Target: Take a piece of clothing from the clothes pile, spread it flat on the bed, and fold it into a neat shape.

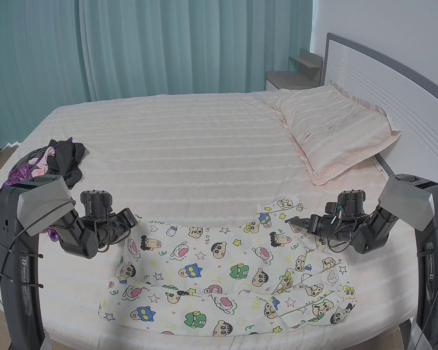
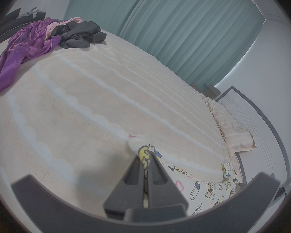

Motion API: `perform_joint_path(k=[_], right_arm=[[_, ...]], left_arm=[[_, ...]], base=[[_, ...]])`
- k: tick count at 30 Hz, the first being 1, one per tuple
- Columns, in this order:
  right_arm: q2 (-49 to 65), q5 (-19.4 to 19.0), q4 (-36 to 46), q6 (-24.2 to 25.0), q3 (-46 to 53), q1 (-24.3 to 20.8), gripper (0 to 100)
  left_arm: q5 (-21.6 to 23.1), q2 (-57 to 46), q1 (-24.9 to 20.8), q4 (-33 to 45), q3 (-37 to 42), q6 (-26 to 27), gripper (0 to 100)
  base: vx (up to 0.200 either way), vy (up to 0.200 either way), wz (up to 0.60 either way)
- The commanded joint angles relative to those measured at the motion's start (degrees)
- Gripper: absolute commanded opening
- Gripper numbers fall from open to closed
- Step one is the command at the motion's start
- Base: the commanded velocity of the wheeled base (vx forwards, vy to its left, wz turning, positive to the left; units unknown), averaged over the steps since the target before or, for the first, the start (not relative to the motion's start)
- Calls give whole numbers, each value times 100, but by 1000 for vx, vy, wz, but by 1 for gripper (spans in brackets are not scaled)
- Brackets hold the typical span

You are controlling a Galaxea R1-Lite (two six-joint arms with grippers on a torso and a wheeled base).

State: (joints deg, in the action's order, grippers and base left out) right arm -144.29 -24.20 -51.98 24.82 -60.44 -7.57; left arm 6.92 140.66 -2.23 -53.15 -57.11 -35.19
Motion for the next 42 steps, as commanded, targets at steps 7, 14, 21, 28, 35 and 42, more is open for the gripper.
perform_joint_path(k=[7,14,21,28,35,42], right_arm=[[-12,-173,-313,93,-29,89,0],[6,-164,-866,357,76,221,0],[24,-191,-1060,366,243,247,0],[182,-331,-1183,366,516,291,0],[683,-700,-1429,304,1219,414,0],[902,-885,-2176,172,2388,414,0]], left_arm=[[2,-91,12,147,-37,-14,0],[-139,-205,21,103,-89,-23,0],[-218,-258,21,94,-54,-23,0],[-218,-434,12,103,157,-14,0],[-165,-864,12,77,658,13,0],[-130,-1110,12,77,1282,180,0]], base=[[0,0,0],[0,0,0],[0,0,0],[0,0,0],[0,0,0],[0,0,0]])
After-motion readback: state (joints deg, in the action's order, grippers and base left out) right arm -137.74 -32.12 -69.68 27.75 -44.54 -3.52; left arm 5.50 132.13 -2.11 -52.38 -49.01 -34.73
